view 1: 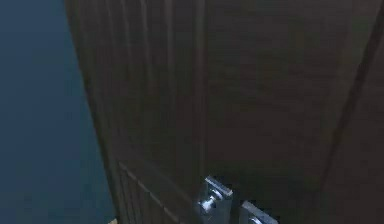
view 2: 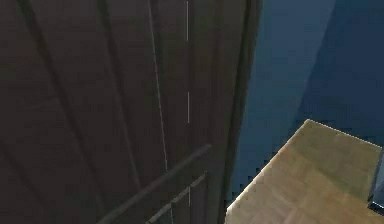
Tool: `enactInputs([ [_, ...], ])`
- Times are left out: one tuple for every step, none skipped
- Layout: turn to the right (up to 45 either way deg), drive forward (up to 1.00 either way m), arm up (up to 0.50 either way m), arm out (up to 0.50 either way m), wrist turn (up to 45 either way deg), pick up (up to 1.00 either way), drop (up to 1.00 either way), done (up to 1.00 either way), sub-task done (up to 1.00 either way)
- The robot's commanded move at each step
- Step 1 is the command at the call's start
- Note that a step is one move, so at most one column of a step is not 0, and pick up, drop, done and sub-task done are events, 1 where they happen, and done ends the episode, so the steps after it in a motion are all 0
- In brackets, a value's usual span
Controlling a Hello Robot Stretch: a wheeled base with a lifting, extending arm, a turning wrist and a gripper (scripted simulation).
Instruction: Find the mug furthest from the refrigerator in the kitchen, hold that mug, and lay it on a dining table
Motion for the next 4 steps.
enactInputs([
  [-45.0, 0.0, 0.0, 0.0, 0.0, 0.0, 0.0, 0.0, 0.0],
  [-45.0, 0.0, 0.0, 0.0, 0.0, 0.0, 0.0, 0.0, 0.0],
  [-45.0, 0.0, 0.0, 0.0, 0.0, 0.0, 0.0, 0.0, 0.0],
  [-45.0, 0.0, 0.0, 0.0, 0.0, 0.0, 0.0, 0.0, 0.0],
])
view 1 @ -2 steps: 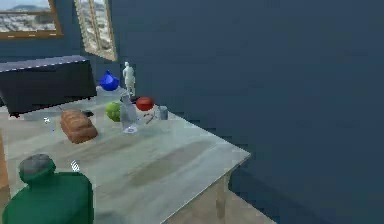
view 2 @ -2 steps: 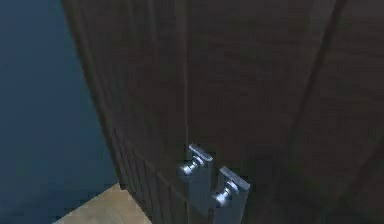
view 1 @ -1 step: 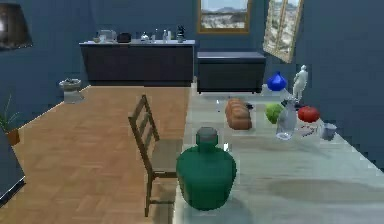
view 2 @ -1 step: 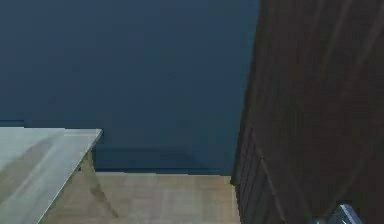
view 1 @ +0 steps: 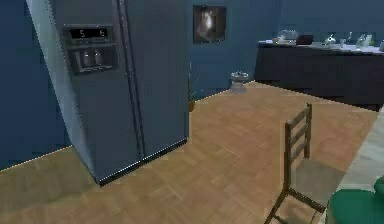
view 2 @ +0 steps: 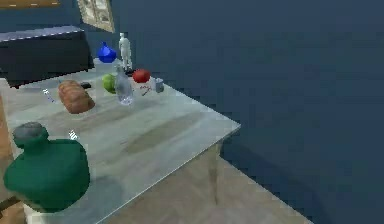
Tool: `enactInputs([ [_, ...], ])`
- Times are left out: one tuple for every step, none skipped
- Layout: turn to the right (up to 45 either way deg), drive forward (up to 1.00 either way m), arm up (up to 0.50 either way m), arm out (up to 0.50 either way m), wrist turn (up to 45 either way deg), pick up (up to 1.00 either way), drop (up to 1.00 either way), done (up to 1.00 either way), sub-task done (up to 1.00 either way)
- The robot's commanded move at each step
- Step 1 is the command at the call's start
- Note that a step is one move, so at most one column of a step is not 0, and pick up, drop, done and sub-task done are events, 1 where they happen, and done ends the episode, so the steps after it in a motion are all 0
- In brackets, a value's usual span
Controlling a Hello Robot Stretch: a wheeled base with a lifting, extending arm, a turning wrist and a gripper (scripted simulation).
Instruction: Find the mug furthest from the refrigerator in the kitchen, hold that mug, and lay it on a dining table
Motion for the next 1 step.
enactInputs([
  [-42.0, 0.0, 0.0, 0.0, 0.0, 0.0, 0.0, 0.0, 0.0],
])
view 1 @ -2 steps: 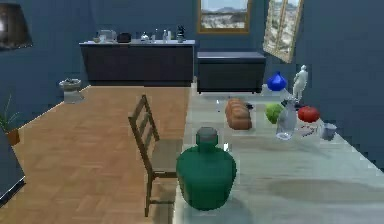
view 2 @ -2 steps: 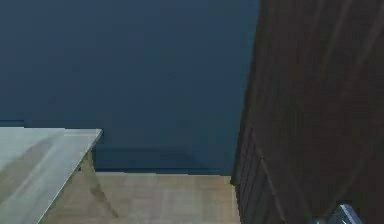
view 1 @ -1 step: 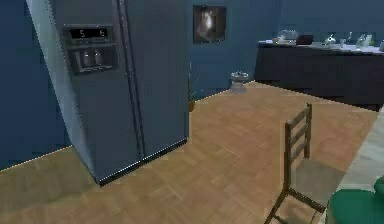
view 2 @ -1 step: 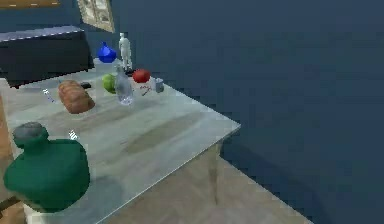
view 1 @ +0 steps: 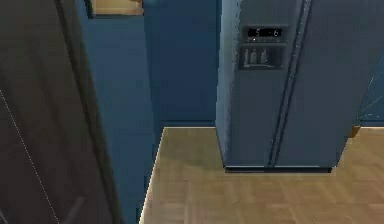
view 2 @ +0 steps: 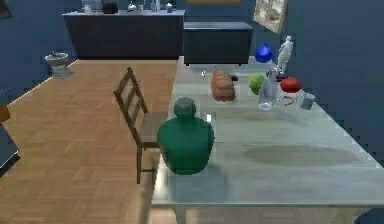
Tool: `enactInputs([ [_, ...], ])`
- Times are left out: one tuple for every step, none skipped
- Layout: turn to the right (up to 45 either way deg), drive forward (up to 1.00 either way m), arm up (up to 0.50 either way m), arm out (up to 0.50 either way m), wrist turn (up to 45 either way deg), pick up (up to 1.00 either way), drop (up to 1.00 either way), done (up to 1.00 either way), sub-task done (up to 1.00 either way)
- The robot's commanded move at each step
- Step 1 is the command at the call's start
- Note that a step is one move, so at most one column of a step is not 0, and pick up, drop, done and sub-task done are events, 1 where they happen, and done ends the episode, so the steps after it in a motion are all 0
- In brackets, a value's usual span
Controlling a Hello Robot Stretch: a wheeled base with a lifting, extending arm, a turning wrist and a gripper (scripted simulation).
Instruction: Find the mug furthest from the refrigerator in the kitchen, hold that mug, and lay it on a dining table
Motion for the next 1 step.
enactInputs([
  [0.0, 0.9, 0.0, 0.0, 0.0, 0.0, 0.0, 0.0, 0.0],
])
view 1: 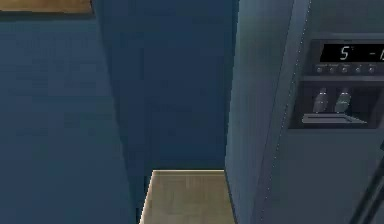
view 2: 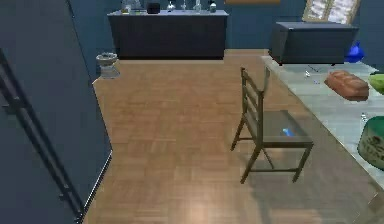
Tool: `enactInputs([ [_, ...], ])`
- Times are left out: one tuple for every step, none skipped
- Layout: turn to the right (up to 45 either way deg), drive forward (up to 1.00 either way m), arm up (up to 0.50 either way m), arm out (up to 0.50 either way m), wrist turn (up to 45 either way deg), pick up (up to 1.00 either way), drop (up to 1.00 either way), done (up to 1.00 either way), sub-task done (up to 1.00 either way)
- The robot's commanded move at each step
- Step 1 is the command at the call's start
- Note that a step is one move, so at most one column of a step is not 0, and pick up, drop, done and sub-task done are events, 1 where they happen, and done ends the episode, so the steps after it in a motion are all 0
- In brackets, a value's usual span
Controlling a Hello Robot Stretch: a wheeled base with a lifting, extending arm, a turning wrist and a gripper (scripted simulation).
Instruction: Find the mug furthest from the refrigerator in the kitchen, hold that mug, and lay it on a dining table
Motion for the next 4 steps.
enactInputs([
  [45.0, 0.0, 0.0, 0.0, 0.0, 0.0, 0.0, 0.0, 0.0],
  [42.0, 0.0, 0.0, 0.0, 0.0, 0.0, 0.0, 0.0, 0.0],
  [3.0, 0.0, 0.0, 0.0, 0.0, 0.0, 0.0, 0.0, 0.0],
  [0.0, 0.1, 0.0, 0.0, 0.0, 0.0, 0.0, 0.0, 0.0],
])
